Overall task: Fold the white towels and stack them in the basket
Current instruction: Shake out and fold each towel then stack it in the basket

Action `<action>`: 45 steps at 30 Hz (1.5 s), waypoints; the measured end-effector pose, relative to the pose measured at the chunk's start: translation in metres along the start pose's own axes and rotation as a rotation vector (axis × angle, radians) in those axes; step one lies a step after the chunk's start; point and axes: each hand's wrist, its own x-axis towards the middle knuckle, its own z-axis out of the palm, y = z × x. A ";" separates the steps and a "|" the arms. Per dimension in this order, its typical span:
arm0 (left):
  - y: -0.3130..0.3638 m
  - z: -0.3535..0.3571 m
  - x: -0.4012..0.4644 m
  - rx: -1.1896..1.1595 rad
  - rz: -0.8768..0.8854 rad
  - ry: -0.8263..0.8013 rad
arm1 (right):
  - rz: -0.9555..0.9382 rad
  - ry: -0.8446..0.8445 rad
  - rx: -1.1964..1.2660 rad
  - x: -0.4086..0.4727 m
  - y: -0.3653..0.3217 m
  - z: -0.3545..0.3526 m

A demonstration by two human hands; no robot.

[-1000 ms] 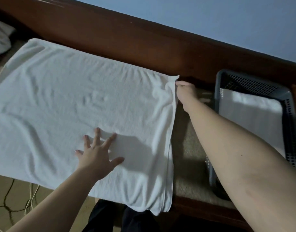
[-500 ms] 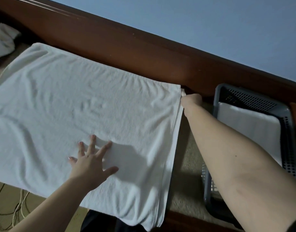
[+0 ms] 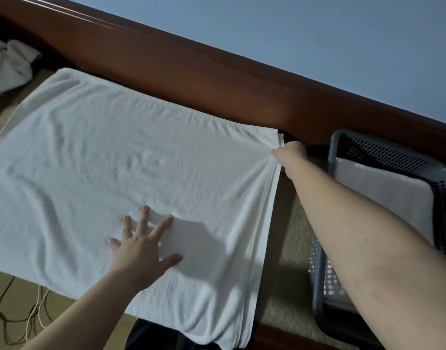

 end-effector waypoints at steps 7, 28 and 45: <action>0.002 -0.004 -0.002 0.013 0.002 -0.021 | -0.110 0.241 -0.082 -0.025 0.007 0.003; -0.003 0.003 -0.014 -0.046 0.033 0.014 | 0.149 0.094 0.090 -0.045 0.008 0.008; -0.062 0.012 -0.043 -0.159 0.067 0.091 | 0.096 -0.286 -0.143 -0.136 0.051 -0.002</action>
